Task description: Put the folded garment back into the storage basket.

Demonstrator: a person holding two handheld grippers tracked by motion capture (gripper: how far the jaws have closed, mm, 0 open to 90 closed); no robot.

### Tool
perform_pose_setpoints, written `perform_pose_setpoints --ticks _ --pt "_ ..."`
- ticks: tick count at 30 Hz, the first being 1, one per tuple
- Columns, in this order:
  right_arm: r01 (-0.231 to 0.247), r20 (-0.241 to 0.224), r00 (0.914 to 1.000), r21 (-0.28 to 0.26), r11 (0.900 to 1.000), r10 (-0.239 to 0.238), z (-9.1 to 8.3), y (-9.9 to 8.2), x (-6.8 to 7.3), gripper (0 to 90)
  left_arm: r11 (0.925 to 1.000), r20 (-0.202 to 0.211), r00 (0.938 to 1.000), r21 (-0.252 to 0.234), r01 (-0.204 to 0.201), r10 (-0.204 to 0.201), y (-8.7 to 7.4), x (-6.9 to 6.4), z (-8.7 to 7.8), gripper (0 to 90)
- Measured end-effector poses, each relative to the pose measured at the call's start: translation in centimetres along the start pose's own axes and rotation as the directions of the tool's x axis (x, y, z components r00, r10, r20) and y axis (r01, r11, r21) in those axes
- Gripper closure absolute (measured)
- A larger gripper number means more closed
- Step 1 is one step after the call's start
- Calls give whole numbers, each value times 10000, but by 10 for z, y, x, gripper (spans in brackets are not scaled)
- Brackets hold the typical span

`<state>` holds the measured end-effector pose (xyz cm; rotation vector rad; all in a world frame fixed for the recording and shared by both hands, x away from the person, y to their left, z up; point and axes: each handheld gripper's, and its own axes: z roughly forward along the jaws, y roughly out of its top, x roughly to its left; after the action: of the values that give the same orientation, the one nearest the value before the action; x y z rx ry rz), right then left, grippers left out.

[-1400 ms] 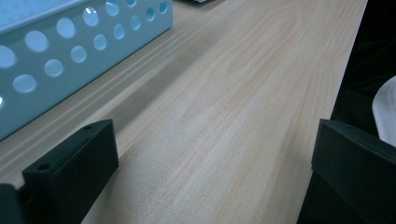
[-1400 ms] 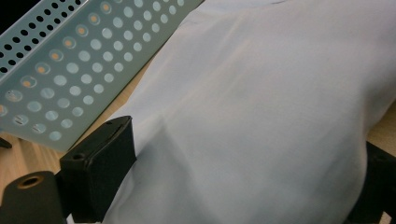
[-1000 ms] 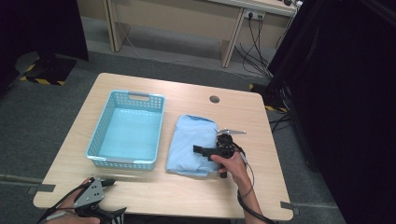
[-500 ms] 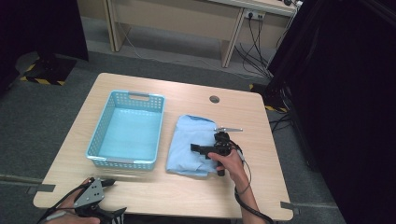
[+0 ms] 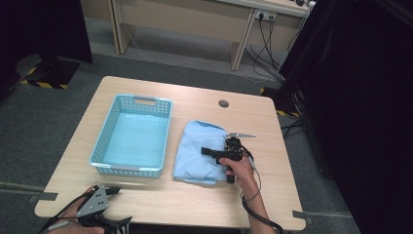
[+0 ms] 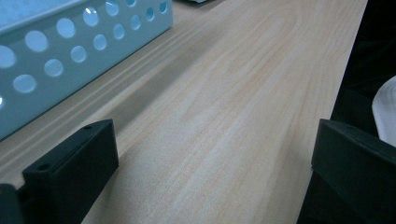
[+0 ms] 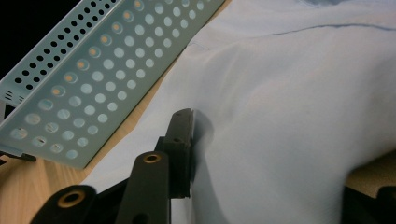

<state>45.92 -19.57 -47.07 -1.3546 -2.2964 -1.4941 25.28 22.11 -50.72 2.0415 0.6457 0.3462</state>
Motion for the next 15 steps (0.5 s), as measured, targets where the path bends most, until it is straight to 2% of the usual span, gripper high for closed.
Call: perform_pose_setpoints --ticks 5,15 --pt "142 175 9997 -149 9998 -139 -1 2 6 697 10000 -3 10000 4 1 -1 0 0 0 0" --pt "341 -32 9994 -622 9975 -344 -11 11 24 743 10000 -1 10000 4 2 -2 0 0 0 0"
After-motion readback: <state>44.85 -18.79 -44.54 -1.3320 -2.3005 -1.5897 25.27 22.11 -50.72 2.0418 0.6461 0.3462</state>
